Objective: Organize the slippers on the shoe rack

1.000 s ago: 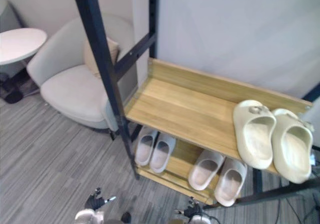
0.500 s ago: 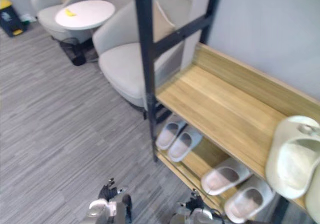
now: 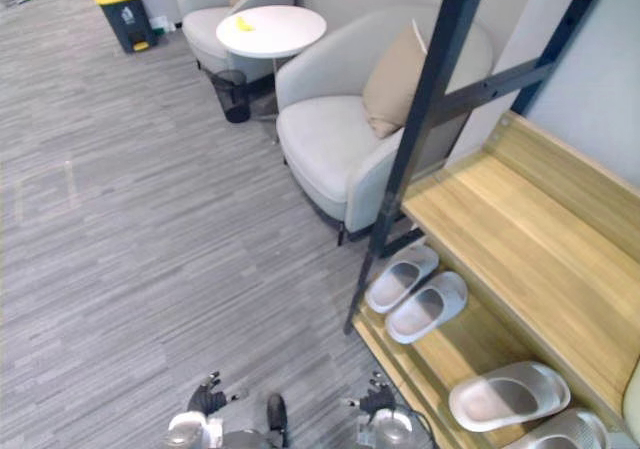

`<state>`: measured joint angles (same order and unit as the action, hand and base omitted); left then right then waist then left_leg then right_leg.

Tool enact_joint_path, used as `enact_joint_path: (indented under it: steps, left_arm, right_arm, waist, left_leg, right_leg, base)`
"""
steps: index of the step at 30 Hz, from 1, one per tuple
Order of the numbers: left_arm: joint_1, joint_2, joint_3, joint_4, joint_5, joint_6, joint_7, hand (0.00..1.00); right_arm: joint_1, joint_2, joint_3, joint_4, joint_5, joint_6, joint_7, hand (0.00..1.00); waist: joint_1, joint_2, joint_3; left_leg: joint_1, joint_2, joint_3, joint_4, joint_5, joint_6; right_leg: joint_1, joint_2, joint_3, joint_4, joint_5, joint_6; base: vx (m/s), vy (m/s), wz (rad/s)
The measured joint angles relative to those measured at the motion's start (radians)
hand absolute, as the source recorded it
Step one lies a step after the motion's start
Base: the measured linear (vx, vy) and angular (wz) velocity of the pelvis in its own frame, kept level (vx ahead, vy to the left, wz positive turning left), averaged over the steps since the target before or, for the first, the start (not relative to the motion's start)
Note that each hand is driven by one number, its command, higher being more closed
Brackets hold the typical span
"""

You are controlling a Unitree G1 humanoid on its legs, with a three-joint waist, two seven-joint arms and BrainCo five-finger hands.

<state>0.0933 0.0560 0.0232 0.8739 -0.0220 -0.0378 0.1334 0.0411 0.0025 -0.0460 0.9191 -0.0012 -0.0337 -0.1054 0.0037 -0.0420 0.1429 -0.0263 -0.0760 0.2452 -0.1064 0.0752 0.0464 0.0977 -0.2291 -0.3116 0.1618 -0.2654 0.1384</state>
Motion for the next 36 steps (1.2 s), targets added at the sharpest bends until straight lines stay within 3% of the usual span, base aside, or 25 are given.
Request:
enact_joint_path:
  steps: [1, 2, 4, 5, 6, 9, 11, 12, 14, 15, 17, 19, 20, 21, 23, 24, 27, 28, 29, 30, 32, 34, 36]
  left_arm:
    - [0.002, 0.007, 0.0, -0.001, 0.0, 0.0, 0.0, 0.0]
    - [-0.002, 0.0, -0.002, 0.009, -0.001, 0.0, 0.0, 0.0]
    - [-0.005, -0.009, -0.001, 0.019, -0.002, -0.001, 0.001, 0.0]
    - [-0.007, -0.01, -0.002, 0.021, -0.006, 0.001, 0.0, 0.0]
    - [-0.006, -0.008, 0.002, 0.02, -0.011, 0.001, 0.002, 0.0]
    - [-0.015, -0.008, 0.005, 0.023, -0.02, 0.001, 0.003, 0.0]
    - [-0.019, -0.012, 0.01, 0.029, -0.021, 0.0, 0.002, 0.0]
    - [-0.018, -0.011, 0.011, 0.033, -0.021, 0.0, 0.001, 0.0]
    - [-0.017, -0.011, 0.038, 0.043, -0.021, -0.002, 0.001, 0.0]
    - [-0.015, -0.012, 0.045, 0.044, -0.021, -0.002, 0.001, 0.0]
    - [0.001, -0.035, 0.078, 0.044, -0.025, -0.004, 0.0, 0.0]
    - [-0.009, -0.041, 0.09, 0.042, -0.031, -0.004, -0.001, 0.0]
    - [-0.018, -0.05, 0.113, 0.039, -0.04, -0.004, 0.0, 0.0]
    - [-0.022, -0.053, 0.119, 0.039, -0.046, -0.005, 0.0, 0.0]
    - [-0.023, -0.063, 0.116, 0.019, -0.06, -0.017, 0.0, 0.0]
    - [-0.028, -0.069, 0.115, 0.017, -0.06, -0.02, 0.0, 0.0]
    - [-0.06, -0.092, 0.107, 0.02, -0.06, -0.02, 0.0, 0.0]
    - [-0.064, -0.098, 0.092, 0.021, -0.059, -0.017, 0.0, 0.0]
    - [-0.068, -0.1, 0.074, 0.02, -0.059, -0.017, 0.0, 0.0]
    - [-0.073, -0.091, 0.071, 0.022, -0.058, -0.016, 0.0, 0.0]
    - [-0.073, -0.061, 0.073, 0.011, -0.058, -0.017, 0.0, 0.0]
    - [-0.061, -0.028, 0.076, 0.014, -0.059, -0.013, 0.0, 0.0]
    - [-0.042, -0.025, 0.078, 0.02, -0.059, -0.013, 0.0, 0.0]
  right_arm:
    - [0.004, -0.002, 0.0, 0.0, 0.0, 0.004, 0.001, 0.0]
    - [0.008, -0.011, 0.001, 0.002, -0.001, 0.006, 0.002, 0.0]
    - [-0.005, -0.022, 0.0, -0.006, -0.001, 0.005, 0.007, 0.0]
    - [-0.011, -0.028, 0.001, -0.004, -0.001, 0.004, 0.008, 0.0]
    - [-0.008, -0.02, 0.009, -0.004, 0.0, 0.003, 0.008, 0.0]
    - [-0.013, -0.011, 0.021, -0.006, 0.0, -0.005, 0.009, 0.0]
    - [-0.021, -0.012, 0.024, -0.007, 0.001, -0.008, 0.009, 0.0]
    - [-0.021, -0.011, 0.026, -0.007, 0.001, -0.007, 0.009, 0.0]
    - [-0.02, -0.012, 0.049, -0.003, 0.0, -0.007, 0.009, 0.0]
    - [-0.021, -0.013, 0.052, -0.002, 0.0, -0.007, 0.012, 0.0]
    - [-0.037, -0.012, 0.053, -0.002, 0.0, -0.007, 0.017, 0.0]
    - [-0.042, -0.007, 0.056, 0.0, 0.0, -0.005, 0.019, 0.0]
    - [-0.042, -0.003, 0.056, -0.001, 0.0, -0.004, 0.018, 0.0]
    - [-0.042, -0.002, 0.059, -0.001, 0.001, -0.004, 0.018, 0.0]
    - [-0.033, -0.011, 0.059, -0.002, 0.001, -0.006, 0.014, 0.0]
    - [-0.038, -0.015, 0.059, -0.004, 0.001, -0.006, 0.013, 0.0]
    - [-0.048, -0.034, 0.059, -0.011, 0.001, -0.006, 0.007, 0.0]
    - [-0.043, -0.045, 0.06, -0.011, 0.002, -0.005, 0.007, 0.0]
    - [-0.025, -0.057, 0.058, -0.01, 0.002, -0.004, 0.007, 0.0]
    - [-0.023, -0.062, 0.055, -0.002, 0.002, -0.001, 0.006, 0.0]
    - [-0.038, -0.046, 0.057, -0.002, 0.002, 0.003, 0.007, 0.0]
    - [-0.06, -0.031, 0.058, -0.002, 0.002, 0.002, 0.007, 0.0]
    - [-0.058, -0.031, 0.057, 0.0, 0.001, 0.002, 0.008, 0.0]
  waist:
    - [0.0, -0.016, -0.004]
    - [-0.002, -0.015, -0.007]
    - [-0.006, 0.023, -0.004]
    - [-0.014, 0.033, 0.005]
    - [-0.012, 0.031, 0.004]
    - [-0.011, 0.026, 0.005]
    - [-0.017, 0.024, 0.011]
    - [-0.018, 0.021, 0.011]
    - [-0.021, 0.008, 0.006]
    - [-0.019, 0.012, 0.005]
    - [-0.013, 0.053, -0.002]
    - [-0.014, 0.068, 0.014]
    - [-0.013, 0.068, 0.023]
    - [-0.011, 0.067, 0.024]
    - [-0.007, 0.054, 0.032]
    - [-0.006, 0.054, 0.032]
    - [-0.006, 0.046, 0.038]
    - [-0.007, 0.058, 0.036]
    - [-0.007, 0.081, 0.039]
    - [-0.005, 0.083, 0.042]
    - [0.006, 0.031, 0.042]
    - [0.01, 0.01, 0.041]
    - [0.01, 0.019, 0.041]
  left_leg:
    - [0.011, -0.023, 0.005, 0.0, -0.017, 0.007]
    - [0.018, -0.032, -0.017, 0.0, -0.028, 0.015]
    - [0.03, -0.013, -0.067, 0.036, -0.057, 0.034]
    - [0.029, 0.014, -0.108, 0.079, -0.088, 0.043]
    - [0.04, 0.03, -0.132, 0.092, -0.104, 0.041]
    - [0.071, 0.035, -0.217, 0.09, -0.124, 0.03]
    - [0.099, 0.029, -0.283, 0.09, -0.152, 0.009]
    - [0.103, 0.023, -0.293, 0.095, -0.158, 0.005]
    - [0.123, 0.003, -0.36, 0.149, -0.229, -0.011]
    - [0.123, 0.007, -0.372, 0.172, -0.253, -0.018]
    - [0.09, 0.048, -0.36, 0.257, -0.298, -0.079]
    - [0.035, 0.063, -0.319, 0.413, -0.331, -0.134]
    - [-0.02, 0.08, -0.256, 0.595, -0.337, -0.196]
    - [-0.04, 0.096, -0.219, 0.668, -0.334, -0.212]
    - [-0.088, 0.207, -0.01, 0.822, -0.367, -0.143]
    - [-0.102, 0.229, 0.031, 0.824, -0.372, -0.134]
    - [-0.193, 0.278, 0.184, 0.729, -0.374, -0.115]
    - [-0.216, 0.283, 0.216, 0.648, -0.339, -0.089]
    - [-0.229, 0.285, 0.254, 0.531, -0.233, -0.072]
    - [-0.228, 0.271, 0.262, 0.494, -0.219, -0.049]
    - [-0.211, 0.19, 0.247, 0.418, -0.198, -0.024]
    - [-0.198, 0.147, 0.213, 0.403, -0.209, -0.009]
    - [-0.13, 0.124, 0.19, 0.372, -0.232, 0.001]
  right_leg:
    - [0.002, -0.028, -0.003, 0.026, 0.002, 0.047]
    - [-0.025, -0.052, 0.015, 0.147, 0.012, 0.059]
    - [-0.15, -0.055, 0.078, 0.404, 0.068, 0.027]
    - [-0.188, 0.001, 0.138, 0.462, 0.021, -0.017]
    - [-0.216, 0.053, 0.163, 0.451, -0.013, -0.036]
    - [-0.278, 0.132, 0.191, 0.333, -0.011, -0.048]
    - [-0.317, 0.181, 0.235, 0.143, 0.08, -0.061]
    - [-0.323, 0.181, 0.238, 0.106, 0.111, -0.074]
    - [-0.325, 0.174, 0.243, 0.039, 0.24, -0.105]
    - [-0.32, 0.179, 0.241, 0.048, 0.258, -0.124]
    - [-0.296, 0.209, 0.202, 0.029, 0.231, -0.151]
    - [-0.245, 0.221, 0.185, -0.008, 0.22, -0.169]
    - [-0.179, 0.221, 0.174, -0.048, 0.214, -0.178]
    - [-0.147, 0.222, 0.167, -0.064, 0.21, -0.184]
    - [-0.047, 0.211, 0.128, -0.104, 0.2, -0.196]
    - [-0.036, 0.203, 0.121, -0.108, 0.199, -0.195]
    - [-0.012, 0.143, 0.054, -0.122, 0.158, -0.138]
    - [-0.001, 0.135, 0.02, -0.122, 0.144, -0.118]
    - [0.028, 0.136, -0.022, -0.117, 0.116, -0.091]
    - [0.048, 0.13, -0.048, -0.108, 0.086, -0.063]
    - [0.047, 0.088, -0.083, -0.103, 0.09, -0.063]
    - [0.075, 0.063, -0.1, -0.092, 0.11, -0.036]
    - [0.069, 0.031, -0.091, 0.067, 0.112, -0.02]
  base:
    - [0.3, 0.105, 0.08]
    - [0.29, 0.099, 0.19]
    - [0.29, 0.095, 0.53]
    - [0.34, 0.073, 0.9]
    - [0.22, 0.025, 0.86]
    - [0.3, -0.011, 0.86]
    - [0.31, -0.067, 1.04]
    - [0.35, -0.105, 1.08]
    - [0.42, -0.149, 0.91]
    - [0.46, -0.161, 0.58]
    - [0.47, -0.131, 0.31]
    - [0.45, -0.126, 0.26]
    - [0.39, -0.102, 0.28]
    - [0.37, -0.072, 0.24]
    - [0.39, -0.052, 0.2]
    - [0.25, 0.026, 0.25]
    - [0.19, 0.09, 0.46]
    - [0.22, 0.176, 1.08]
    - [0.27, 0.237, 1.22]
    - [0.3, 0.235, 1.28]
    - [0.28, 0.203, 0.91]
    - [0.3, 0.174, 0.75]
    - [0.29, 0.175, 0.56]
